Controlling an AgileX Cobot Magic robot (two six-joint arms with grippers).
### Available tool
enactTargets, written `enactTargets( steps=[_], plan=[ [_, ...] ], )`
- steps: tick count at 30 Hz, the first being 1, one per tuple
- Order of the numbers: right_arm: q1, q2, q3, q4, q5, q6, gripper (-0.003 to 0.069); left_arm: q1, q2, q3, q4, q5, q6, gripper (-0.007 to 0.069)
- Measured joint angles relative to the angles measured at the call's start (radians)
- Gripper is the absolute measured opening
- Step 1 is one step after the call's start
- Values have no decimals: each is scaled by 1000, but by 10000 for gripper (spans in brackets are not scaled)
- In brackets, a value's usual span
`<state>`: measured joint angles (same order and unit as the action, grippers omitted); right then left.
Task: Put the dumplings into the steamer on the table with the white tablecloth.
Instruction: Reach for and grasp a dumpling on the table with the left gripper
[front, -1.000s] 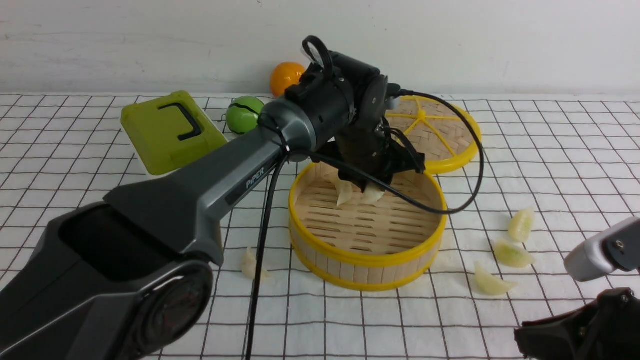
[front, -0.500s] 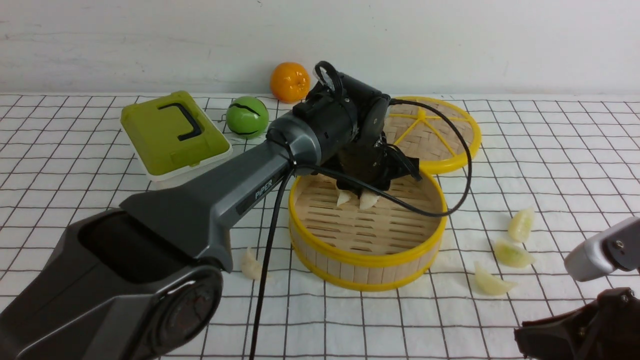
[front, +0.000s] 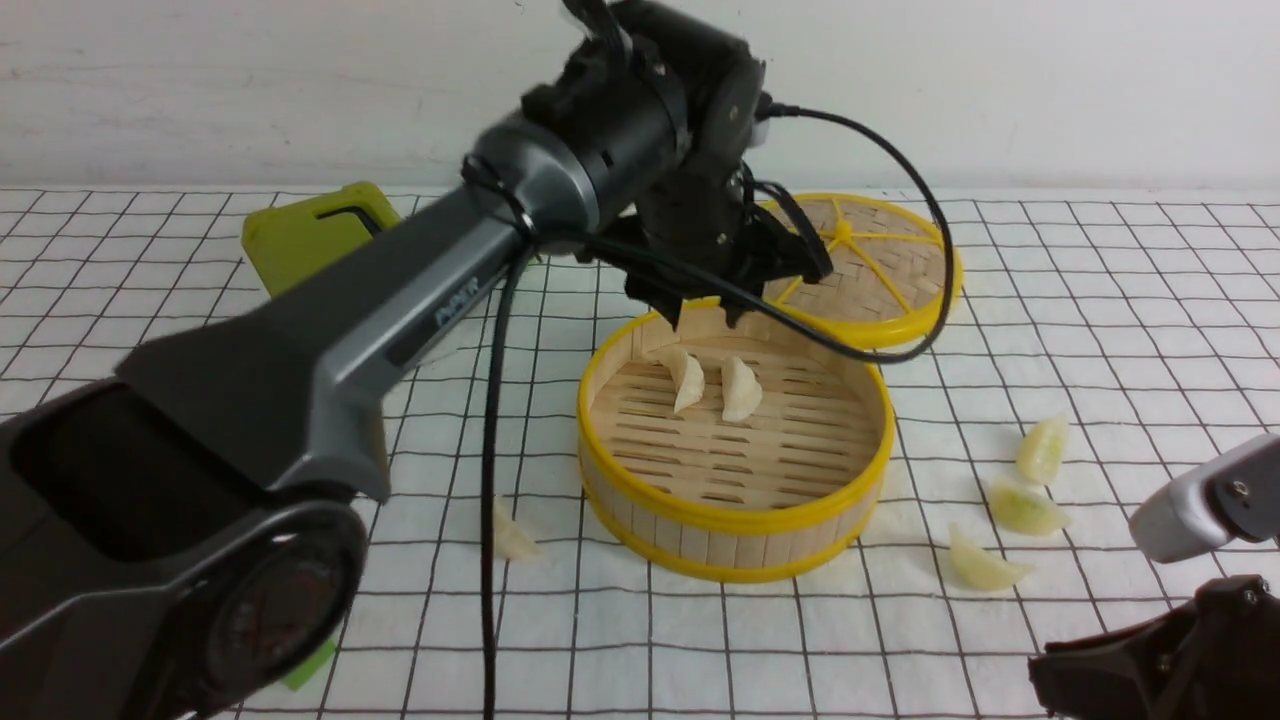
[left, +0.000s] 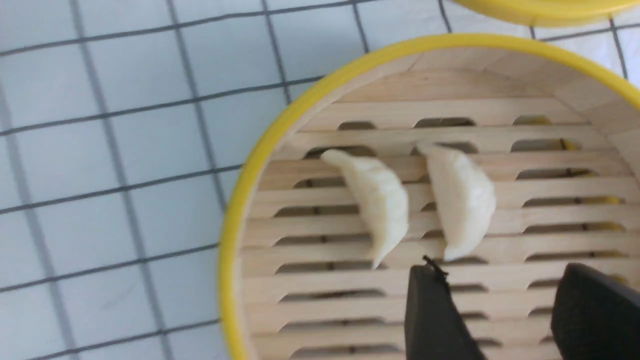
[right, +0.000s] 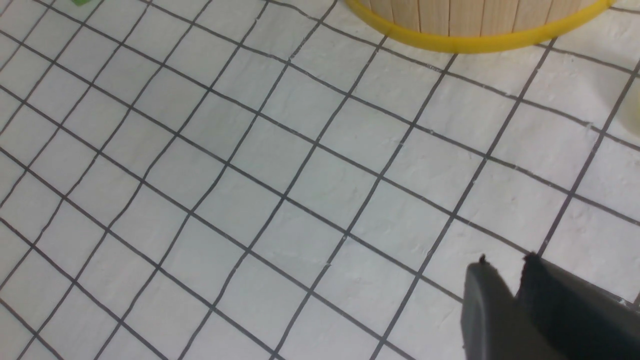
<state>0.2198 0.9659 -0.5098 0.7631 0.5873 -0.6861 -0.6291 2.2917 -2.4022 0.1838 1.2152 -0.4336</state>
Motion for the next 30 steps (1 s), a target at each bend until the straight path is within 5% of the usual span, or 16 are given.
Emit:
enactTargets(
  steps=[5, 11, 18, 23, 30],
  plan=[
    [0, 0, 0, 1, 6, 0, 105, 12, -156, 102, 54, 23, 42, 301],
    [0, 0, 0, 1, 13, 0, 105, 59, -365, 484, 24, 0, 14, 300],
    [0, 0, 0, 2, 8, 0, 105, 151, -512, 1042, -14, -427, -255, 300],
    [0, 0, 0, 6, 5, 0, 111, 171, -456, 1095, -4, -542, -438, 300],
    [0, 0, 0, 20, 1, 0, 116, 170, -360, 1077, 5, -559, -501, 300]
  ],
)
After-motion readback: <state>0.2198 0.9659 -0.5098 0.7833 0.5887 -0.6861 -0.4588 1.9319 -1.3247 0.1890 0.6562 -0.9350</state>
